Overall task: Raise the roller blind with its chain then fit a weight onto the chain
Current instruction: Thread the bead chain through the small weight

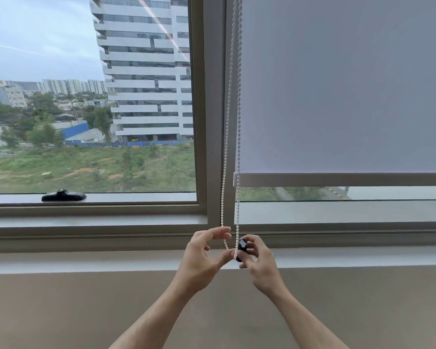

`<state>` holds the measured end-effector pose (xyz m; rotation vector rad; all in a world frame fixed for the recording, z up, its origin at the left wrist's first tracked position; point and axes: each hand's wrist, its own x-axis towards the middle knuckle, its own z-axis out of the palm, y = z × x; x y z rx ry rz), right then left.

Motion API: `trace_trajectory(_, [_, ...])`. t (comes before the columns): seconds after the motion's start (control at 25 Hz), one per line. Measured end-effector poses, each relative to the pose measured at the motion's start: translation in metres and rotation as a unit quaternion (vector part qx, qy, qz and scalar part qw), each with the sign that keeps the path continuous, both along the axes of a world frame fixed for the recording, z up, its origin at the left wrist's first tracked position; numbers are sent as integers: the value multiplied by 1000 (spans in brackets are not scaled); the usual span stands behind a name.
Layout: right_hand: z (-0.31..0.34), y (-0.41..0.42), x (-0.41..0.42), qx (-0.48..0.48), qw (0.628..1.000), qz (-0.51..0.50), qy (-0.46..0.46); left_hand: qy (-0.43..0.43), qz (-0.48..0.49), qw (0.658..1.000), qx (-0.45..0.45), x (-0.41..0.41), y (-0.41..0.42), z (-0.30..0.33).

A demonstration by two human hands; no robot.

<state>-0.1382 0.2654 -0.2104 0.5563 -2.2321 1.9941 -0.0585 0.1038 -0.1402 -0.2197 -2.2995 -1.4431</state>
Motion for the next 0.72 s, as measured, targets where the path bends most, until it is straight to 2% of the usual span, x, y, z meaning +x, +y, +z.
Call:
trace_trajectory(0.36, [31,-12,40,-43,995,70,60,-5,-3,1000,25,8,-2,-2])
trace_trajectory(0.72, [28,-14,48,-22,997,51,47,-16,-33,996,77,17,-7,-4])
